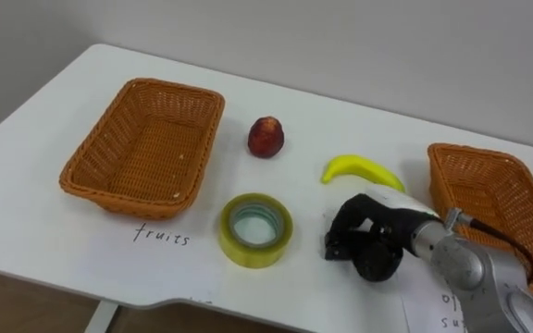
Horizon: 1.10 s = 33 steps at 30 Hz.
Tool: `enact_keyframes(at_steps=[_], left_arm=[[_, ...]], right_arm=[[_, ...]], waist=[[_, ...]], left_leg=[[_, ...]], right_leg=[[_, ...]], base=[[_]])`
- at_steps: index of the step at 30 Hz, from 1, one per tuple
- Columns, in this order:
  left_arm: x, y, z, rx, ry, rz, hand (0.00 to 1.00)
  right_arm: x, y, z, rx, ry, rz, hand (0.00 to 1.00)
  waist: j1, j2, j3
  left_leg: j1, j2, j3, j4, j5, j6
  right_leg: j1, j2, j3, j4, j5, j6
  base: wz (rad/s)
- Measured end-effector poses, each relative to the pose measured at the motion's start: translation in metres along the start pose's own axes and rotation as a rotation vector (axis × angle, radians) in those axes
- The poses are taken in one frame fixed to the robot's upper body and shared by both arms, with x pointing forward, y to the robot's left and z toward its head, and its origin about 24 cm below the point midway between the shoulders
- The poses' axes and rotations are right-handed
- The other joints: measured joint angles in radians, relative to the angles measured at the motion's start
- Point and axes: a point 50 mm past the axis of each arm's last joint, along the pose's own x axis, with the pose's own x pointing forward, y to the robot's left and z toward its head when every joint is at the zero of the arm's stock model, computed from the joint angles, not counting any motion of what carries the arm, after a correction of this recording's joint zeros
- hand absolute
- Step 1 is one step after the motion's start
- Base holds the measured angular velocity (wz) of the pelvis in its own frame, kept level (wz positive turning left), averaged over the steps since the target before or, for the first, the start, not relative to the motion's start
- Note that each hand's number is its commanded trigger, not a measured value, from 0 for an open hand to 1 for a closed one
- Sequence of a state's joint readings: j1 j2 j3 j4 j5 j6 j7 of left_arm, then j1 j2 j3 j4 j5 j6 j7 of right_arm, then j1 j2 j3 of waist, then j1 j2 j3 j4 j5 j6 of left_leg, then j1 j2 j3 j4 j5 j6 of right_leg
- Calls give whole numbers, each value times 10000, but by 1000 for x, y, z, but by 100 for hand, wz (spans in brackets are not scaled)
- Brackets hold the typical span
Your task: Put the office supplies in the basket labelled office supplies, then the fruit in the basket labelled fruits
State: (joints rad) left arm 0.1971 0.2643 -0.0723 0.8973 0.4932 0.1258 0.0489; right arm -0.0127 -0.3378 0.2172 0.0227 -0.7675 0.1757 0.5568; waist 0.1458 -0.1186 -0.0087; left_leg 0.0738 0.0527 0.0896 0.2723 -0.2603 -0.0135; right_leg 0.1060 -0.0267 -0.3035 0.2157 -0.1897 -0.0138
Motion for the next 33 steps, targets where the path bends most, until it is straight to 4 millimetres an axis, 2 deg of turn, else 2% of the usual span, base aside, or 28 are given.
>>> enact_keyframes(at_steps=[7,18,21,25,27,30,33], left_arm=[[0,0,0,-21,2,6,0],[0,4,4,-113,-198,262,0],[0,7,9,-145,-463,420,0],[-1,7,5,-257,-429,526,0],[-2,5,-3,-406,-213,530,0],[-5,-4,-20,-879,298,487,0],[-9,-9,-35,-1250,799,423,0]], right_arm=[[0,-1,-1,-300,211,-265,100],[-3,4,-4,331,69,-563,100],[-5,3,-4,416,-58,-846,100],[-8,4,-4,465,-245,-963,100],[-11,0,-5,583,-433,-1038,100],[-23,-9,-15,1182,-515,-1579,100],[-37,-27,-16,1330,-722,-2672,100]], waist=[[3,-48,12],[-54,-58,11],[-64,-53,11],[-126,-37,22],[-302,3,57],[-494,110,170],[-700,154,207]], left_leg=[[2,-110,-80,-55,16,37],[61,-101,-81,-207,14,56],[103,-97,-39,-223,13,55],[111,-94,57,-239,13,57],[119,-108,55,-252,14,61],[240,-125,124,-388,40,101],[226,-106,265,-447,46,94]], right_leg=[[64,-53,-5,-138,-33,64],[130,-37,8,-139,-20,91],[128,-34,95,-129,-19,92],[97,-32,207,-127,-7,107],[105,-38,235,-130,-1,117],[125,-57,327,-118,2,124],[-22,-32,543,-105,2,124]], base=[[4],[0],[-4],[-7],[0],[-5],[-18]])
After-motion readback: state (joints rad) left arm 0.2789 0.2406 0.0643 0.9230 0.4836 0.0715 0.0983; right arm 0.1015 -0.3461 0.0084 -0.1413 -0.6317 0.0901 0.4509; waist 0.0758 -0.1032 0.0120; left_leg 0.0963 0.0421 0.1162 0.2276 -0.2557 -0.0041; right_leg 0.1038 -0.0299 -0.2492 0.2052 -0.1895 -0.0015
